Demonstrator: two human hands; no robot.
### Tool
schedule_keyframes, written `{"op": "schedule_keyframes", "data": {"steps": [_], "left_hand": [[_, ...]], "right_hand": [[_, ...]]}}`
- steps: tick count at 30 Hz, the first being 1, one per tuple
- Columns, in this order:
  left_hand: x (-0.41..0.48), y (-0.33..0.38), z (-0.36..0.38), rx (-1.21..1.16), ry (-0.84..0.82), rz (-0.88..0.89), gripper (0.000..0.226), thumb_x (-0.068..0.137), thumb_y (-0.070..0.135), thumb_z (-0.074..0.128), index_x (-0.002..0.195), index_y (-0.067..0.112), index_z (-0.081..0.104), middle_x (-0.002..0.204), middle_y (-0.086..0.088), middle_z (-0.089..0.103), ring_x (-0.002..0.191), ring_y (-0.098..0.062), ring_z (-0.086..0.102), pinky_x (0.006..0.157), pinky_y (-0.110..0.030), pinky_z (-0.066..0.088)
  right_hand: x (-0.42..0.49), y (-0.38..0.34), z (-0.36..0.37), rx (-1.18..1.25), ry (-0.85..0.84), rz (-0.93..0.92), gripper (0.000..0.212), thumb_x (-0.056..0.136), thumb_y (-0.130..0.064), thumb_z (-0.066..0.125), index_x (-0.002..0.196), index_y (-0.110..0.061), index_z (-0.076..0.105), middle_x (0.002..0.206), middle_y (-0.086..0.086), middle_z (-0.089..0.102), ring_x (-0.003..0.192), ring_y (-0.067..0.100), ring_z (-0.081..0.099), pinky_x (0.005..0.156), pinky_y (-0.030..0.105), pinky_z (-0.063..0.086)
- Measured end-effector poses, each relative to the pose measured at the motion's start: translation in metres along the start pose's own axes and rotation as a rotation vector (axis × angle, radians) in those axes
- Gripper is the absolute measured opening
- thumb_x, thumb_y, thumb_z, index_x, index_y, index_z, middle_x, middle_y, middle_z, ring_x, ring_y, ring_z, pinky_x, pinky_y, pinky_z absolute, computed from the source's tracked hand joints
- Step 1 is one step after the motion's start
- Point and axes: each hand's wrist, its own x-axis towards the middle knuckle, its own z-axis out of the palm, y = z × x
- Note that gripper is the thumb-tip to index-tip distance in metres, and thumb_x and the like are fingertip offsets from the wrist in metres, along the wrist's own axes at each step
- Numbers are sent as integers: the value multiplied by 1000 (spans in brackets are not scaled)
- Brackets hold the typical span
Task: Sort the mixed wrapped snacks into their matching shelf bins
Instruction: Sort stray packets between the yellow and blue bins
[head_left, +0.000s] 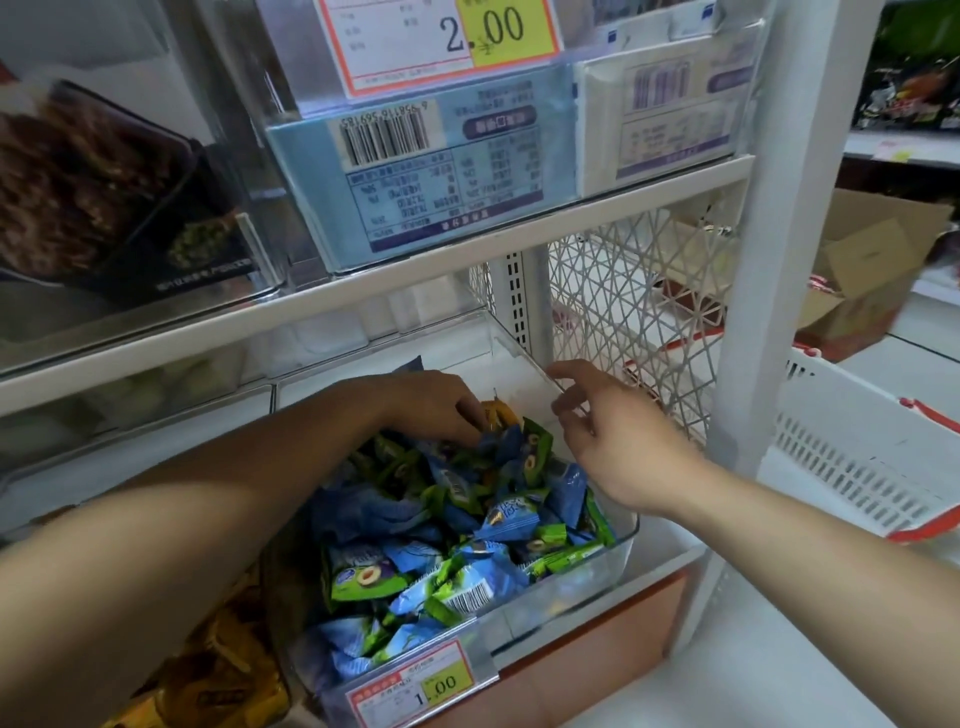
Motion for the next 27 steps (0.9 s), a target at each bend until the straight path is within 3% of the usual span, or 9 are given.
{"op": "schedule_keyframes", "data": {"steps": [3,6,8,10,12,16,18,23,27], "left_hand": [[-3,2,-5,-167,19,-56,60,81,62,50,97,11,76,105,-2,70,96,-19,63,95,-42,48],[18,8,-3,-207,186,-169,59,98,56,45,69,16,77,92,-6,71,81,-18,63,77,-30,48],[34,14,2,-112,270,-205,57,97,54,48,60,15,67,83,-8,68,76,-19,60,75,-32,47],[46,14,13,-76,403,-217,45,87,51,66,68,12,60,82,-7,62,83,-23,61,74,-37,51],[49,10,25,-158,511,-174,46,71,48,82,86,11,60,89,-4,59,88,-24,58,70,-38,50],[54,5,37,-173,359,-203,80,69,55,82,129,13,50,117,-7,60,106,-24,56,87,-38,51],[59,3,37,-178,265,-230,90,71,61,77,139,14,42,127,-9,58,113,-24,55,91,-36,50],[61,-1,36,-231,155,-200,87,80,64,67,148,22,33,143,-8,50,123,-25,51,89,-30,40],[62,1,39,-347,165,-177,66,81,65,65,131,24,50,127,-3,57,110,-19,55,93,-34,45]], "right_hand": [[0,0,1,23,-2,0,46,98,-17,47,142,-27,38,116,1,59,76,4,51,58,10,32],[-1,-2,1,31,-1,3,46,98,-17,46,143,-26,37,117,2,59,80,9,54,59,15,35],[-1,-2,1,32,-1,5,46,98,-16,46,143,-26,37,116,3,59,83,13,56,61,19,37],[-1,-1,0,36,-5,4,47,98,-16,47,143,-26,37,116,3,59,82,13,55,60,16,36],[-2,-1,0,40,-4,7,47,98,-17,47,143,-27,37,117,2,59,84,13,56,63,20,38],[-1,1,0,41,-1,12,45,98,-19,47,141,-29,38,114,0,59,78,9,55,64,24,40],[-1,1,0,40,-9,10,44,98,-19,47,140,-29,38,111,0,60,76,6,54,61,24,40],[0,1,-1,54,-27,25,45,97,-17,48,140,-28,38,109,1,60,78,12,56,66,28,44],[-1,1,0,56,-25,38,46,96,-14,47,139,-27,38,109,1,60,74,7,52,59,23,38]]}}
